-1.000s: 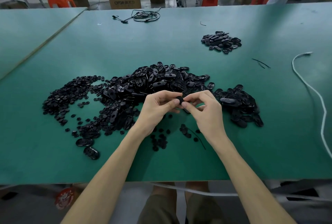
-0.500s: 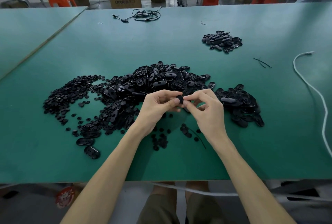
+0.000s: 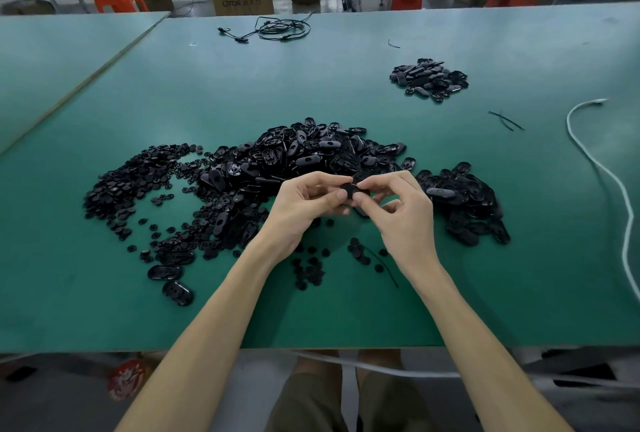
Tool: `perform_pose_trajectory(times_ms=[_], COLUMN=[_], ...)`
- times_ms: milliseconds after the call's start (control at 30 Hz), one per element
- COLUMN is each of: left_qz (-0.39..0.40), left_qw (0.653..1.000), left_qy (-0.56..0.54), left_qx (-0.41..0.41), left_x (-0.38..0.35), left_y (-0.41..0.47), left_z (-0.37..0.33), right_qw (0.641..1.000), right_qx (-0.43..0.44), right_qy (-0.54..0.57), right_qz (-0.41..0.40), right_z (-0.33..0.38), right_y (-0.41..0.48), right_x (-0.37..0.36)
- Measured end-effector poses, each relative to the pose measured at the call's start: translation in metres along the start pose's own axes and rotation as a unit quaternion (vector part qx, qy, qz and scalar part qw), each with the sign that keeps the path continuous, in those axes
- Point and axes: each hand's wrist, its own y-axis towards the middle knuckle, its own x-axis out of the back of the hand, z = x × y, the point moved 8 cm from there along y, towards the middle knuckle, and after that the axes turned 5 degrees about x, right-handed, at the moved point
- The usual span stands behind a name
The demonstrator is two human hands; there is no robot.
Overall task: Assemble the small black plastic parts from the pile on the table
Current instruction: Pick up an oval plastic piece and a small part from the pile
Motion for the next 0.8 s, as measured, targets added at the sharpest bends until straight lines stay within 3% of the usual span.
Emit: perform_pose_trajectory(times_ms=[800], left_qz=[-0.028], left_qw=[0.998], left_qy=[0.062], left_qx=[0.006], left_x=[-0.0001], left_y=[-0.0025], left_z=[-0.0021], right_qw=[0.994], right_qx=[-0.039], right_qy=[0.087], right_qz=[0.049], right_z=[-0.0068], right_y=[-0.0026], right_x=[-0.0084])
